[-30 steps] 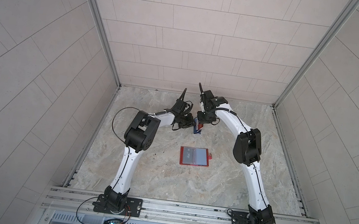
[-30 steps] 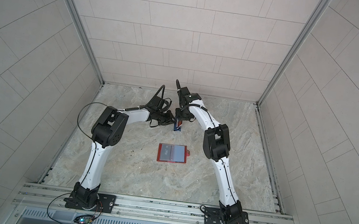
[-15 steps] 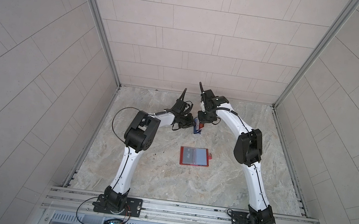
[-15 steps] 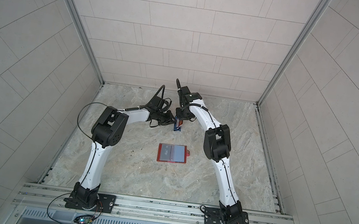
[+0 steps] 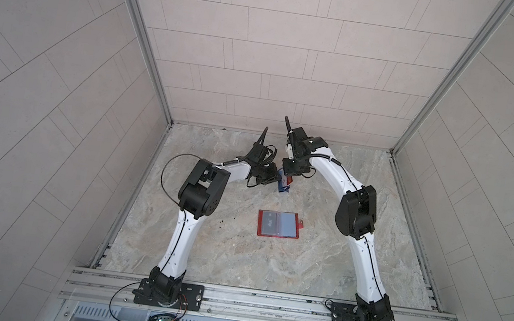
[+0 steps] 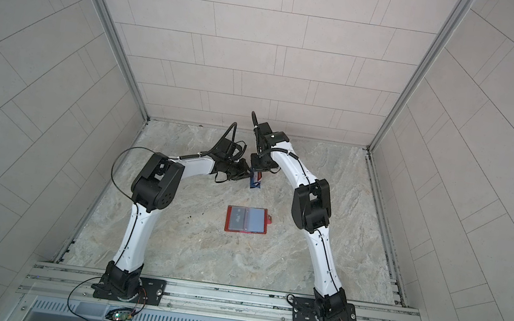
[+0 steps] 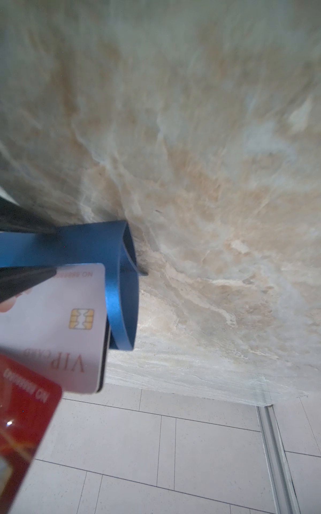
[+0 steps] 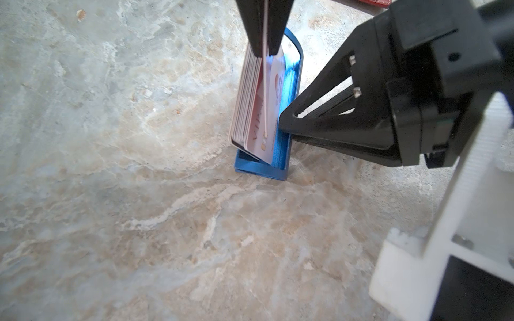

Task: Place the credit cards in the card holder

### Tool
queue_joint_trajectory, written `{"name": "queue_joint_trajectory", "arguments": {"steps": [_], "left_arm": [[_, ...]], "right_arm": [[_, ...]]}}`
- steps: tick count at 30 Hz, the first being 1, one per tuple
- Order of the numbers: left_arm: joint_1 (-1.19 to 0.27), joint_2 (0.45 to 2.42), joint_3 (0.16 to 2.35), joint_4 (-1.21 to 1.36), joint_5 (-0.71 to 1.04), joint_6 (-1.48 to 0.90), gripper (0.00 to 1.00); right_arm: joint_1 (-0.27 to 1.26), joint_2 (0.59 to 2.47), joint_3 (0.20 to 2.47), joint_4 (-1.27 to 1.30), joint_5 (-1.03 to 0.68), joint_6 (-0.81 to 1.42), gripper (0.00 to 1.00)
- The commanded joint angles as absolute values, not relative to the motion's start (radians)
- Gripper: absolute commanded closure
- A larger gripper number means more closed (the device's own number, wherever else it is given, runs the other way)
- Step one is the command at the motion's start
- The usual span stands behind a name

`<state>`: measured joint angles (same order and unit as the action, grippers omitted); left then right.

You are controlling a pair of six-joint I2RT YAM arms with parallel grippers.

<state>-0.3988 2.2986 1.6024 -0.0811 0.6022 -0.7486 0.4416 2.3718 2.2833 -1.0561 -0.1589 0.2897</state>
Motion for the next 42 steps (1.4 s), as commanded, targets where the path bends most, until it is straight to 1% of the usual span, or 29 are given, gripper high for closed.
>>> {"name": "queue_joint_trajectory", "arguments": {"steps": [1,7,9,12,15,18,22,27,31,36,42], "left_arm": [[-0.399,2.328,1.597,-0.182,0.609,-0.739,0.74],[-0.399,2.277,1.62,-0.202,0.663,-0.729,0.65],[-0.399,2.253,1.627,-0.209,0.68,-0.701,0.6],[-0.399,2.215,1.635,-0.227,0.696,-0.679,0.54],[-0.399,2.171,1.626,-0.243,0.7,-0.66,0.52],[-0.399,2.112,1.598,-0.275,0.695,-0.621,0.52],[-0.399,2.009,1.54,-0.352,0.628,-0.54,0.51],[-0.4,1.878,1.392,-0.363,0.547,-0.509,0.51],[-0.411,1.766,1.262,-0.349,0.469,-0.525,0.52],[-0.425,1.681,1.113,-0.299,0.455,-0.554,0.51],[-0.461,1.615,0.998,-0.291,0.456,-0.533,0.51]], "right_arm": [[0.426,2.308,2.298,-1.109,-0.145,0.281,1.0],[0.413,2.241,2.25,-1.071,-0.241,0.282,1.0],[0.405,2.197,2.199,-1.036,-0.273,0.285,1.0],[0.391,2.125,2.116,-0.982,-0.321,0.291,1.0],[0.372,2.052,2.025,-0.933,-0.368,0.296,1.0],[0.349,1.972,1.93,-0.894,-0.412,0.298,1.0],[0.313,1.856,1.758,-0.825,-0.473,0.304,1.0],[0.293,1.745,1.582,-0.774,-0.551,0.291,1.0],[0.294,1.69,1.445,-0.721,-0.599,0.298,1.0],[0.295,1.633,1.259,-0.592,-0.665,0.356,1.0],[0.31,1.597,1.077,-0.433,-0.719,0.436,1.0]]}}
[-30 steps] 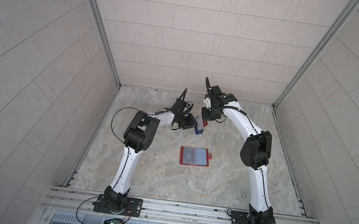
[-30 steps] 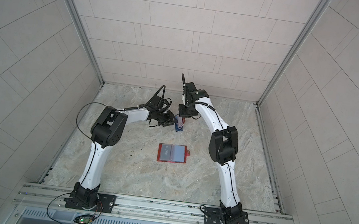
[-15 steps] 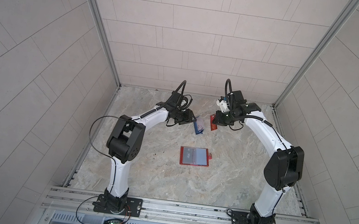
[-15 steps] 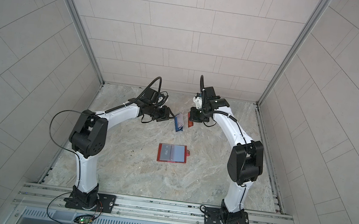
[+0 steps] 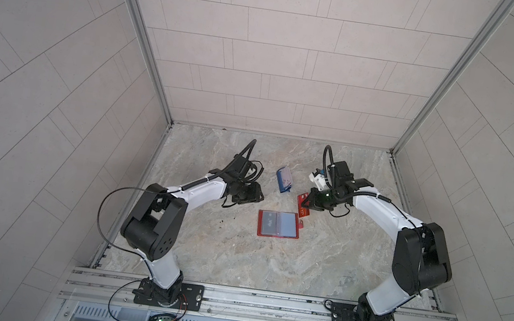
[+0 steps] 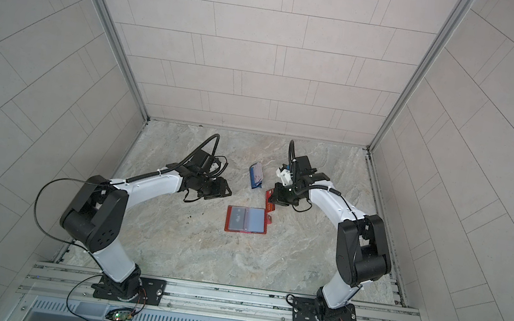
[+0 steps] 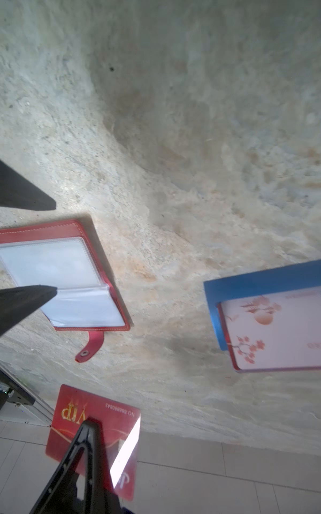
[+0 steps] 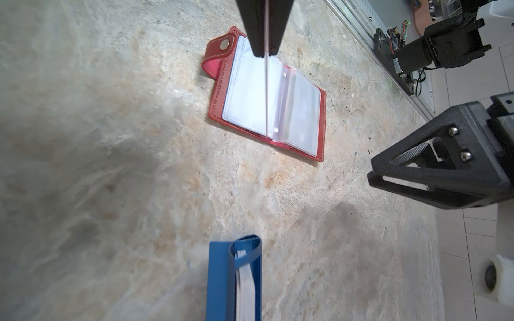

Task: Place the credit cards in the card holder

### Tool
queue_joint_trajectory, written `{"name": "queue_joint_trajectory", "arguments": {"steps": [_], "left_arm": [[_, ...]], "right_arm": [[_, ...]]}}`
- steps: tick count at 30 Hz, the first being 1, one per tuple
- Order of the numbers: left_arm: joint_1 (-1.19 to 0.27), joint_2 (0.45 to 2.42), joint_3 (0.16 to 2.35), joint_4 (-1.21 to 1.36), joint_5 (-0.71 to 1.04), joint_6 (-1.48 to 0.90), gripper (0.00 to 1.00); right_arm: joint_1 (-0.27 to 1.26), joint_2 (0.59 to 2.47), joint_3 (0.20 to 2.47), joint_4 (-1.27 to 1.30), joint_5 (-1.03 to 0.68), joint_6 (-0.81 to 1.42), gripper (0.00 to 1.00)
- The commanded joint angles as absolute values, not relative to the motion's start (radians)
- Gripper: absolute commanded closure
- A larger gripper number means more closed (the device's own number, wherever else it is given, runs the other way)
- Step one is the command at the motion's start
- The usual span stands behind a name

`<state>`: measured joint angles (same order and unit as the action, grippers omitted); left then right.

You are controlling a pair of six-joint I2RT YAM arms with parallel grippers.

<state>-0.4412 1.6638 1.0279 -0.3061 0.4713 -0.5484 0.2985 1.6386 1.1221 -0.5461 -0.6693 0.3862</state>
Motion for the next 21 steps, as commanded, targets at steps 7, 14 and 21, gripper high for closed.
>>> {"name": "queue_joint_trajectory", "arguments": {"steps": [7,14,21], "left_arm": [[-0.504,1.569,0.924,-0.279,0.437,-0.518,0.51],[-0.539,1.598,0.874,-0.212,0.471,-0.537,0.51],[-0.56,1.625,0.823,-0.117,0.472,-0.601,0.53]], "right_arm": [[0.353,1.623,0.955,-0.275,-0.767,0.523,1.0],[0.386,1.667,0.936,-0.194,-0.787,0.568,1.0],[0.412,1.721,0.94,-0.166,-0.795,0.589,1.0]]}}
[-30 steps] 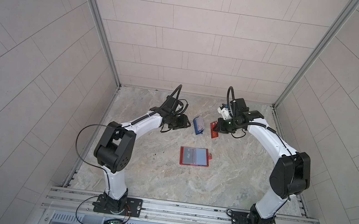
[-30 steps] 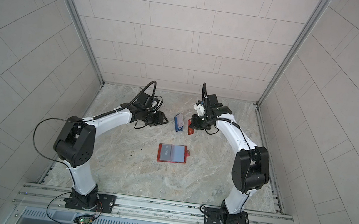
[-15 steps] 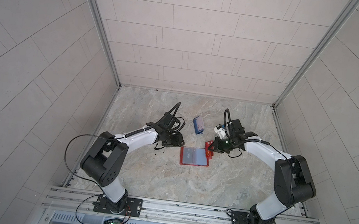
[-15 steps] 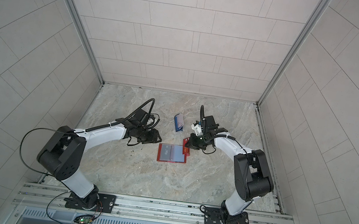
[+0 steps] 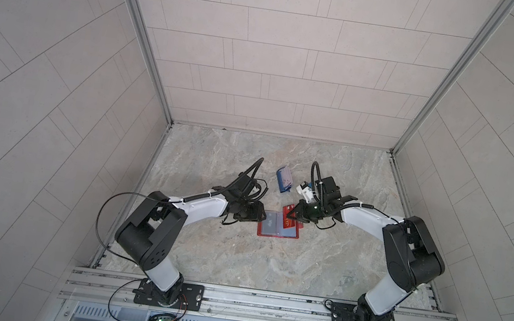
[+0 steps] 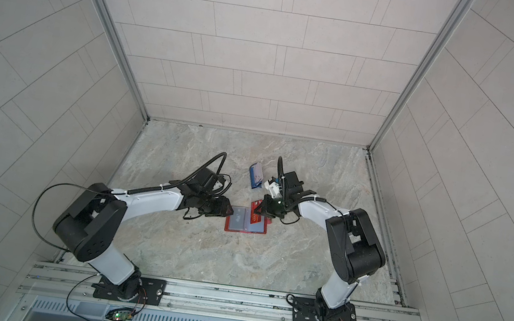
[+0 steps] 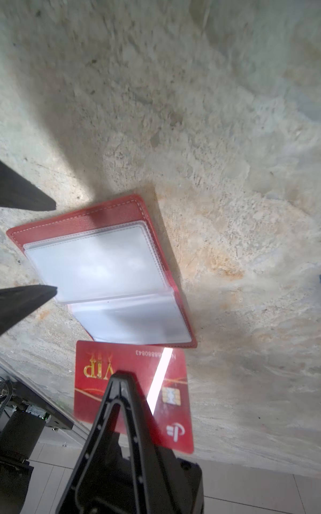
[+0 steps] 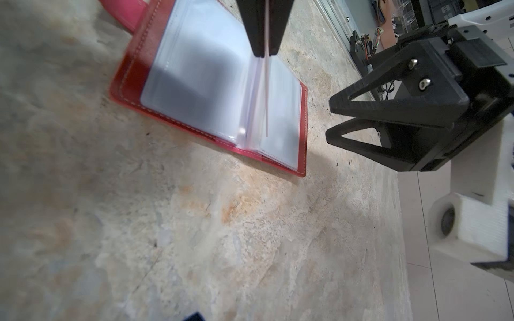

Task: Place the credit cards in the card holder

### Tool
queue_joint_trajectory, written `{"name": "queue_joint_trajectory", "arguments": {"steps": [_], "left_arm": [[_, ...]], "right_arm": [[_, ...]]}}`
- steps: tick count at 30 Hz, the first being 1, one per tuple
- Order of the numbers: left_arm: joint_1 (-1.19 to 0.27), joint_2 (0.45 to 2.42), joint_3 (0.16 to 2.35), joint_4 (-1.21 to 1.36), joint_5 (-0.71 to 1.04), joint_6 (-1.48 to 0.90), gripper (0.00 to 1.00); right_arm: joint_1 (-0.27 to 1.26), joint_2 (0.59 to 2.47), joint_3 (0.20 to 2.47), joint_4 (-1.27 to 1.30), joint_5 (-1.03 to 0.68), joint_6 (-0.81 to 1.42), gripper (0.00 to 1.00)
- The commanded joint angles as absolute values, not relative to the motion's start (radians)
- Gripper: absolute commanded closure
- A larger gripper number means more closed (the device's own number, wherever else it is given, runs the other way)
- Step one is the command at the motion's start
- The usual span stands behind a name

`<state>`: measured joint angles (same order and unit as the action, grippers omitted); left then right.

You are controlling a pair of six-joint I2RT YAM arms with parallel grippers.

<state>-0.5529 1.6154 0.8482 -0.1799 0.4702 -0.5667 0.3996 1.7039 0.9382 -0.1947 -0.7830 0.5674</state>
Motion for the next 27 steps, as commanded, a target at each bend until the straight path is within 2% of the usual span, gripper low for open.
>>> {"name": "queue_joint_trajectory", "arguments": {"steps": [1,27], "left_arm": [[-0.563,1.628,0.813,-0.102,0.471,-0.612,0.53],[-0.568,1.668,0.75,-0.041,0.49,-0.656,0.6]], "right_arm": [[0.415,1.727,0.94,-0.164,-0.795,0.591,1.0],[0.437,1.803,0.93,-0.114,-0.816,0.633,1.0]]}}
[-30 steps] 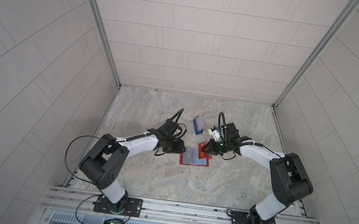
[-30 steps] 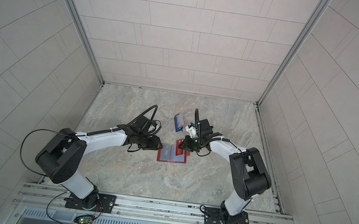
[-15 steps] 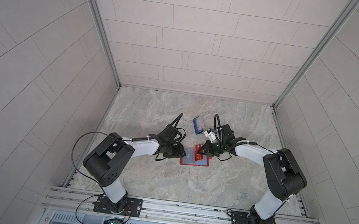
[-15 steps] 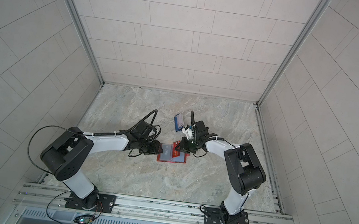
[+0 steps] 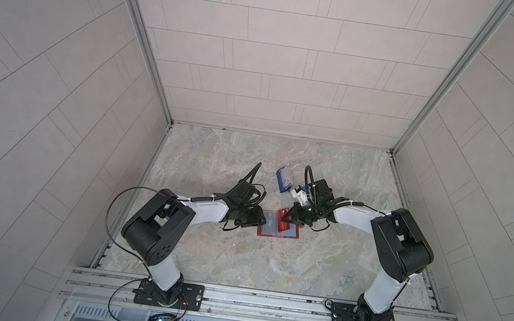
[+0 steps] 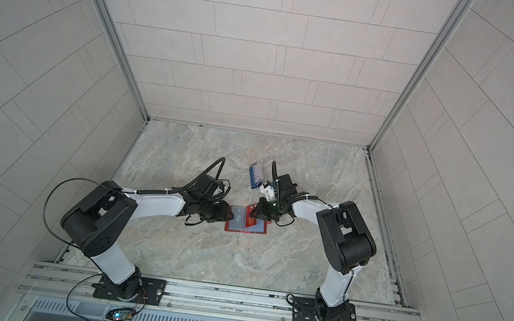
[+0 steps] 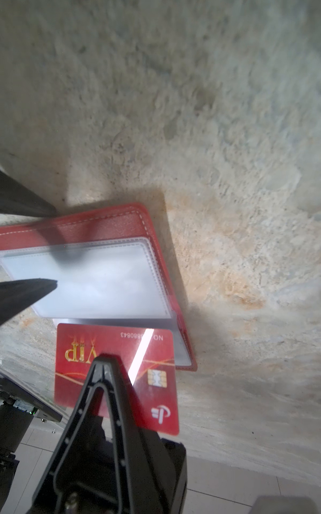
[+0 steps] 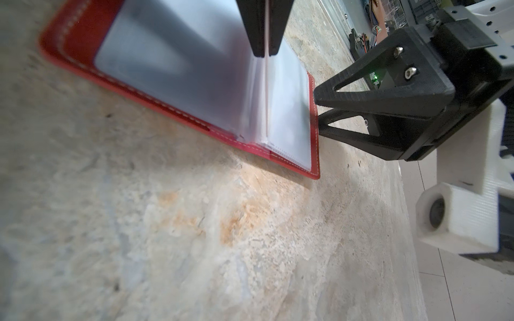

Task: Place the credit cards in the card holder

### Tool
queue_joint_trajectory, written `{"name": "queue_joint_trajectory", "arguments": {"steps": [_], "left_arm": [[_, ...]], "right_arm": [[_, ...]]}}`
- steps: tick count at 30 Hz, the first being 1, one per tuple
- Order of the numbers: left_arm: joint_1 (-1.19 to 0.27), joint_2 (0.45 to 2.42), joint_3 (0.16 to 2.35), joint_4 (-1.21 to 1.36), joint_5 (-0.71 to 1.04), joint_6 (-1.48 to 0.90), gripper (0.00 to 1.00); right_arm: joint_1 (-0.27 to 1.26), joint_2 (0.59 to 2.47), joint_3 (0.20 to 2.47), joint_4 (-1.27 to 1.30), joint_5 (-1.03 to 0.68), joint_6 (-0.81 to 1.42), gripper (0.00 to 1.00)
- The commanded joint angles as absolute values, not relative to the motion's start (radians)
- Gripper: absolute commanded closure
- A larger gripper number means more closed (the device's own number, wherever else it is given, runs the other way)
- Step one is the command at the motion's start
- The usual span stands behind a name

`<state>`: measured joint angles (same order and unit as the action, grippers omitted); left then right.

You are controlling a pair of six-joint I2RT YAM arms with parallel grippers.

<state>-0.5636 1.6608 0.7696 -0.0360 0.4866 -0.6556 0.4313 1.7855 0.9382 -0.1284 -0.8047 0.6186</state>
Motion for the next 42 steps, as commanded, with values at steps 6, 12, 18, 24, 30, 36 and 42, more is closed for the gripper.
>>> {"name": "queue_joint_trajectory", "arguments": {"steps": [6,12,18,24,30,36,42], "left_arm": [[-0.568,1.665,0.736,-0.029,0.492,-0.667,0.62],[-0.569,1.661,0.724,-0.019,0.499,-0.673,0.64],[-0.57,1.658,0.712,-0.008,0.5,-0.68,0.68],[-0.57,1.66,0.707,-0.008,0.493,-0.683,0.69],[-0.57,1.655,0.702,-0.008,0.488,-0.686,0.69],[-0.57,1.657,0.7,-0.014,0.477,-0.689,0.72],[-0.57,1.655,0.69,-0.015,0.463,-0.697,0.76]], "right_arm": [[0.437,1.819,0.931,-0.104,-0.824,0.64,1.0],[0.44,1.83,0.931,-0.095,-0.829,0.646,1.0],[0.445,1.844,0.93,-0.071,-0.846,0.662,1.0],[0.448,1.84,0.929,-0.066,-0.847,0.667,1.0],[0.448,1.841,0.922,-0.069,-0.827,0.666,1.0],[0.448,1.835,0.913,-0.082,-0.8,0.658,1.0],[0.448,1.821,0.879,-0.047,-0.78,0.67,1.0]]}}
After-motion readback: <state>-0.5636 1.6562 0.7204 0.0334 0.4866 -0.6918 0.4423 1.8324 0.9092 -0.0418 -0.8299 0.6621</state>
